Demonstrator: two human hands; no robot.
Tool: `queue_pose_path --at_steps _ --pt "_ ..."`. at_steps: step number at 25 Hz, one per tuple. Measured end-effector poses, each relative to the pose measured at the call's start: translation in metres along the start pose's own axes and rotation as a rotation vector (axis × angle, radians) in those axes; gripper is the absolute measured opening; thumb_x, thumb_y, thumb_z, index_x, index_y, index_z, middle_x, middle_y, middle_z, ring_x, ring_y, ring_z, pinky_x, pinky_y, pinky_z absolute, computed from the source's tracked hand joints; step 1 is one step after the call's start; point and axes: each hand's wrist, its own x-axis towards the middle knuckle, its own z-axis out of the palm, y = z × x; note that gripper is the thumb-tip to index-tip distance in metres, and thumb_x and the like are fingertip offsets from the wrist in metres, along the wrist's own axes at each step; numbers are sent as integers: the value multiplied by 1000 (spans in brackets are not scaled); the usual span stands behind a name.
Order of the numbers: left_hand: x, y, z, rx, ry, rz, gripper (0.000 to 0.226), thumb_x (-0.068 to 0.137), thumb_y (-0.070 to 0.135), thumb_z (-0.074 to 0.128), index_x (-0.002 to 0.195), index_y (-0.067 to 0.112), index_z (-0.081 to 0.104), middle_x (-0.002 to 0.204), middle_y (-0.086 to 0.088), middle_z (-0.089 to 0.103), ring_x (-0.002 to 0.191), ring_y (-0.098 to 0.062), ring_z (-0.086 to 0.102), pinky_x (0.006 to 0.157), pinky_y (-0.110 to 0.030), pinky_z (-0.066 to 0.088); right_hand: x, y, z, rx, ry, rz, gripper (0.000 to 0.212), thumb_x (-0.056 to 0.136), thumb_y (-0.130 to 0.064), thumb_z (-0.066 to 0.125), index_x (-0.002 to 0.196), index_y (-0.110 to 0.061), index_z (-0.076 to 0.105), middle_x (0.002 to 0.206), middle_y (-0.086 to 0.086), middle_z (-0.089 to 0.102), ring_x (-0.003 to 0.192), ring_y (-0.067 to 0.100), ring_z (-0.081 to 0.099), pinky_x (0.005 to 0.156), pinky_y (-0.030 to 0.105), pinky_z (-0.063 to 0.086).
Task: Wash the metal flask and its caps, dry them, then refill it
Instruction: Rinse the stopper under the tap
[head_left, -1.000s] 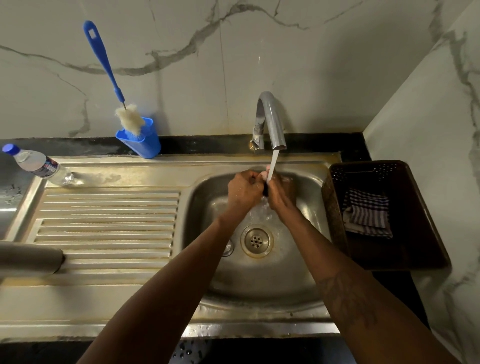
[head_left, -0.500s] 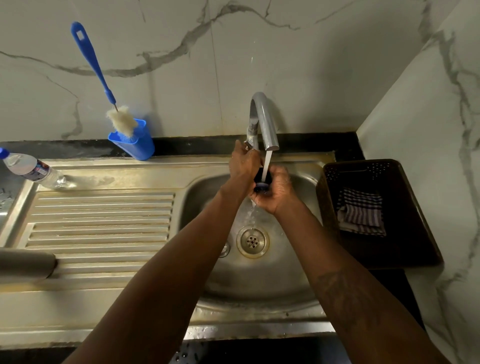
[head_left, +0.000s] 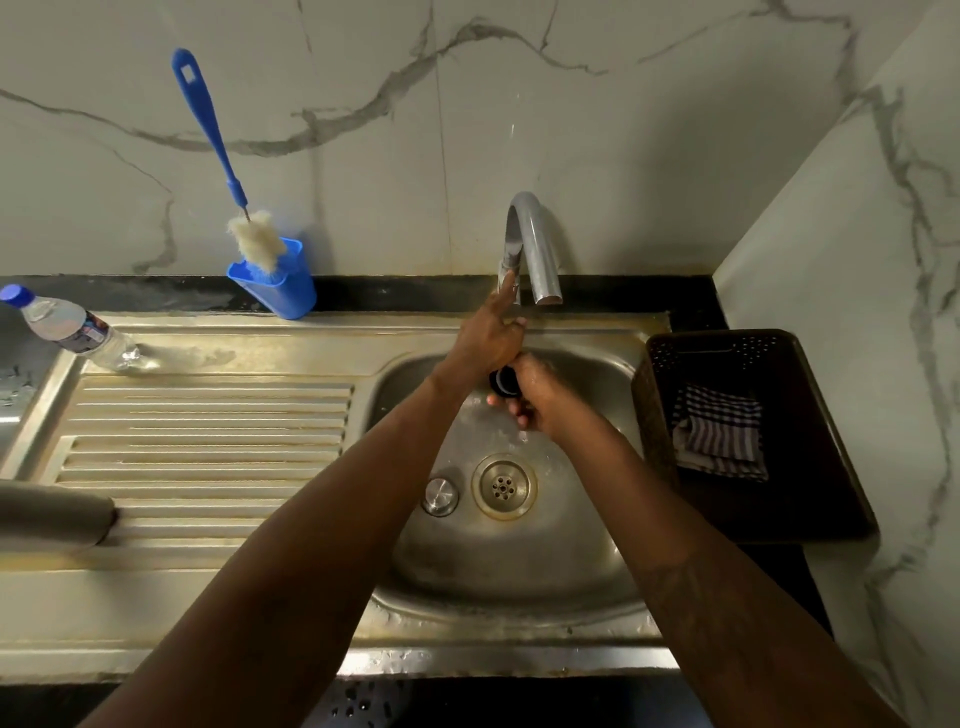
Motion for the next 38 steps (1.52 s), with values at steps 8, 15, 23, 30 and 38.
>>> queue_pose_path --at_steps 8,15,23,30,38 --pt "-57 -34 -17 -31 264 -7 16 101 12 64 105 18 78 93 4 76 87 -11 71 93 -34 59 -72 -19 -7 -657 258 -301 68 78 -21 88 137 -24 55 130 6 64 99 19 59 85 32 55" --pt "-123 -65 -40 208 261 140 50 99 23 68 147 20 56 127 -8 72 105 -20 71 98 -29 54 -72 32 6 -731 486 -745 46 88 -29 77 129 -16 61 123 6 64 108 17 60 87 24 49" --pt "-161 -109 -69 247 126 -57 46 92 26 69 138 24 66 117 -9 76 108 -29 71 94 -35 55 -70 46 54 -733 552 -671 59 83 -35 81 137 -22 59 129 10 66 114 28 63 96 38 52" --pt "-189 -148 -103 146 292 -174 55 96 29 70 148 16 57 145 -7 63 137 -29 55 114 -37 40 -95 30 106 -693 484 -738 49 82 -47 80 119 -18 68 102 2 71 91 21 66 79 30 52" --pt "-249 -202 -152 -60 693 -353 38 92 26 70 130 19 72 113 -6 77 106 -21 69 96 -25 45 -113 -32 277 -692 183 -1076 57 74 -56 82 120 -26 69 107 -4 73 103 18 64 91 34 53"
